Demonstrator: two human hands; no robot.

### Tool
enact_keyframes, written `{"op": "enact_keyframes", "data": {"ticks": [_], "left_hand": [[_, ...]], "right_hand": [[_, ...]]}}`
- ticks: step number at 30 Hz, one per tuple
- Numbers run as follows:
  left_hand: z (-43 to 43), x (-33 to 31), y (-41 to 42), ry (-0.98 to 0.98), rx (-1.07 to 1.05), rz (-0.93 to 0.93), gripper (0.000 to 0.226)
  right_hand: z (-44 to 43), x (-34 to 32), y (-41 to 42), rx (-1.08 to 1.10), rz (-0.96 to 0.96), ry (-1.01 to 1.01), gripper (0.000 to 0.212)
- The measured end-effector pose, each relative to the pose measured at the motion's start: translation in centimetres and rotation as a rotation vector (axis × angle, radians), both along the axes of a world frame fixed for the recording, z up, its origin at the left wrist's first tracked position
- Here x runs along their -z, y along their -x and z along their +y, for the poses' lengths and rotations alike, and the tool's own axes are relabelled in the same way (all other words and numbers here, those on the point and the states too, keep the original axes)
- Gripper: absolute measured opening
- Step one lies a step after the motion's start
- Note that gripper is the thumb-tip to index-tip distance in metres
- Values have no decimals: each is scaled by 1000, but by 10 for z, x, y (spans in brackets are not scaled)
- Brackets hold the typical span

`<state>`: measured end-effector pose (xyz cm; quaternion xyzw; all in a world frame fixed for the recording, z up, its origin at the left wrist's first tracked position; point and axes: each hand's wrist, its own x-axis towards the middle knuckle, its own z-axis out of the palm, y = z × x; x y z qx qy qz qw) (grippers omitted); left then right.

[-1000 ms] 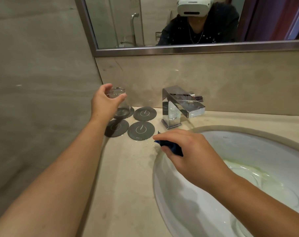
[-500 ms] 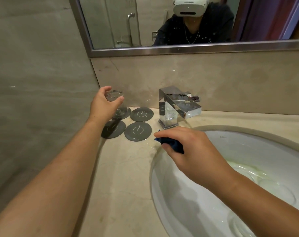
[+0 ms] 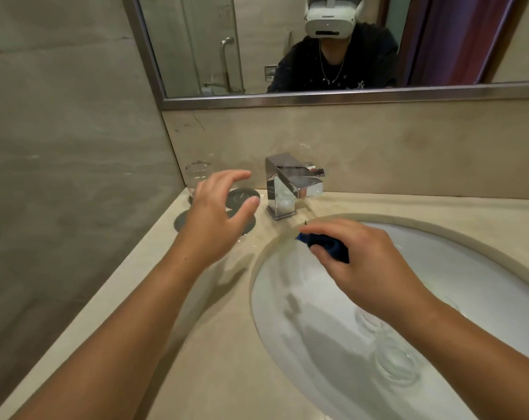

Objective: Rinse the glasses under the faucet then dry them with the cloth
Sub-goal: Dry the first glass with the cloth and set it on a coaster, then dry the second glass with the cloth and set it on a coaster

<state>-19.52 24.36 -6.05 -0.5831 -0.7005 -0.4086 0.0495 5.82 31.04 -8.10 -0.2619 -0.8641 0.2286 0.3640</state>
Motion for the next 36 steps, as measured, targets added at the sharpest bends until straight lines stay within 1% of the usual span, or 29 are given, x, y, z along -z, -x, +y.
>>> {"op": "enact_keyframes", "data": {"ticks": [3, 6, 8, 10, 12, 14, 16, 17, 20, 21, 22, 26, 31, 33, 36], "left_hand": [[-22, 7, -32, 19, 57, 87, 42], [-38, 13, -63, 83, 149, 151, 44], [-42, 16, -87, 112, 219, 144, 43], [-38, 19, -112, 142, 290, 92, 40], [-28, 22, -136, 225, 339, 59, 36], [-16, 26, -156, 370, 378, 62, 37], [-5, 27, -176, 558, 401, 76, 47], [0, 28, -184, 675, 391, 91, 55], [9, 37, -202, 1098, 286, 183, 90], [10, 43, -206, 1190, 264, 197, 97], [11, 49, -209, 1227, 254, 182, 100], [15, 73, -213, 1191, 240, -10, 98], [15, 89, -216, 1098, 251, -266, 88], [14, 89, -219, 1063, 243, -273, 83], [13, 86, -224, 1007, 221, -232, 76]], "right_hand": [[-6, 1, -37, 19, -22, 14, 31], [-5, 3, -78, 93, -34, 42, 33], [-1, 5, -102, 169, 4, 164, 31], [4, 10, -119, 244, 73, 299, 28], [6, 15, -131, 299, 145, 374, 26], [8, 19, -137, 327, 181, 424, 25], [11, 21, -143, 342, 195, 459, 24], [13, 21, -146, 339, 215, 481, 23], [18, 19, -153, 312, 298, 575, 20], [19, 19, -153, 311, 301, 589, 19], [20, 18, -153, 313, 295, 597, 19], [21, 16, -151, 292, 270, 616, 20], [22, 16, -154, 281, 275, 689, 19], [23, 16, -154, 278, 295, 720, 18], [24, 16, -156, 266, 337, 757, 17]]}}
